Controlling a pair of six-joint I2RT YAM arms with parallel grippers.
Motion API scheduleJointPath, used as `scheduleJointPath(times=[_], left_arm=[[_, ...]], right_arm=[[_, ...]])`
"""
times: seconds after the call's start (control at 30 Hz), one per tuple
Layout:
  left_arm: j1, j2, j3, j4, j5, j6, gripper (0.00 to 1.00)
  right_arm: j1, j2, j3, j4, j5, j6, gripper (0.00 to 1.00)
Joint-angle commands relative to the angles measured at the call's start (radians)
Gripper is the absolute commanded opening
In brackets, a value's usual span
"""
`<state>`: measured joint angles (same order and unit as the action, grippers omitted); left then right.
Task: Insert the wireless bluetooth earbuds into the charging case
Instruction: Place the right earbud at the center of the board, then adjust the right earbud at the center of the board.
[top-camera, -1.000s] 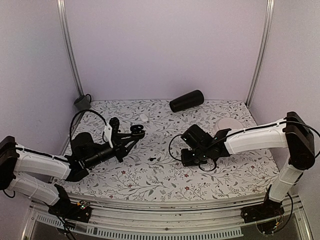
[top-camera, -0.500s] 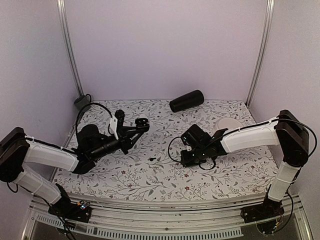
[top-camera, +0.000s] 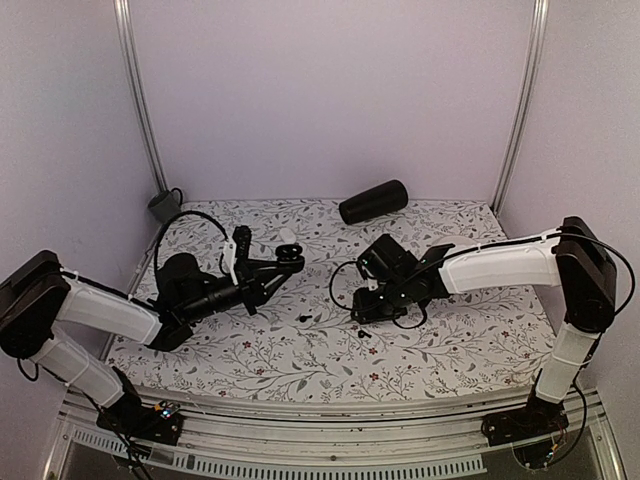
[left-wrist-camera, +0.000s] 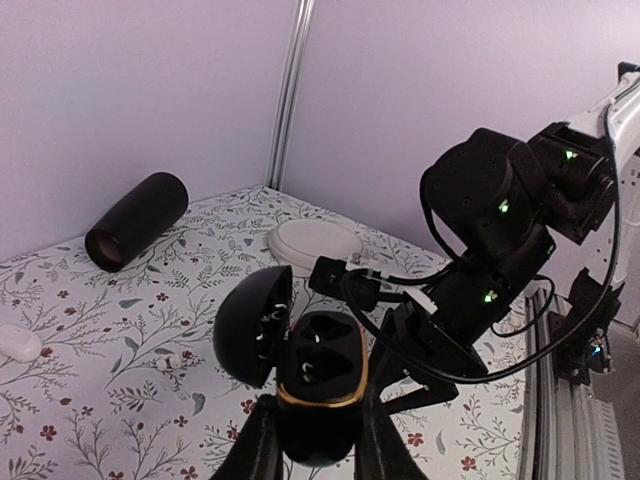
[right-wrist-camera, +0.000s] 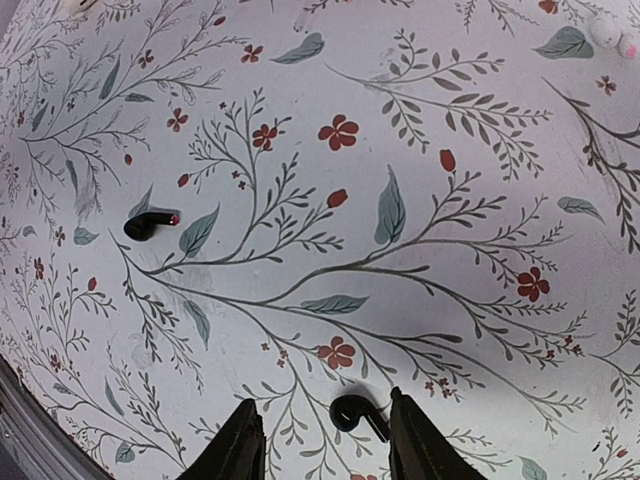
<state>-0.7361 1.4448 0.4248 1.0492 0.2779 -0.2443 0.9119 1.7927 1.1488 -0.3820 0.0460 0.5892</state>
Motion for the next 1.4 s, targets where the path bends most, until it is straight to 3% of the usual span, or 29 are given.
scheduleJointPath(times=[0.0,0.23,0.6,1.2,1.37], left_arm=[[0.010,-0.010,-0.017,0.027,0.043,-0.015,0.00],[0.018,0.021,0.008,0.033,0.076,-0.047,0.00],[0.039,0.044,0.025,0.059,0.143,-0.078,0.00],[0.060,0.051,0.065,0.042,0.153,-0.100,0.00],[0.061,0.048,0.085,0.011,0.146,-0.095,0.00]], right_arm=[[-0.012,-0.002,0.014,-0.037,-0.039,-0.013,0.42],[-0.023,-0.006,-0.015,-0.028,-0.119,-0.077,0.42],[-0.035,0.015,-0.093,0.072,-0.152,-0.029,0.62],[0.055,0.072,-0.053,0.071,-0.299,0.054,0.61],[0.033,0.019,-0.062,0.032,-0.264,0.067,0.62]])
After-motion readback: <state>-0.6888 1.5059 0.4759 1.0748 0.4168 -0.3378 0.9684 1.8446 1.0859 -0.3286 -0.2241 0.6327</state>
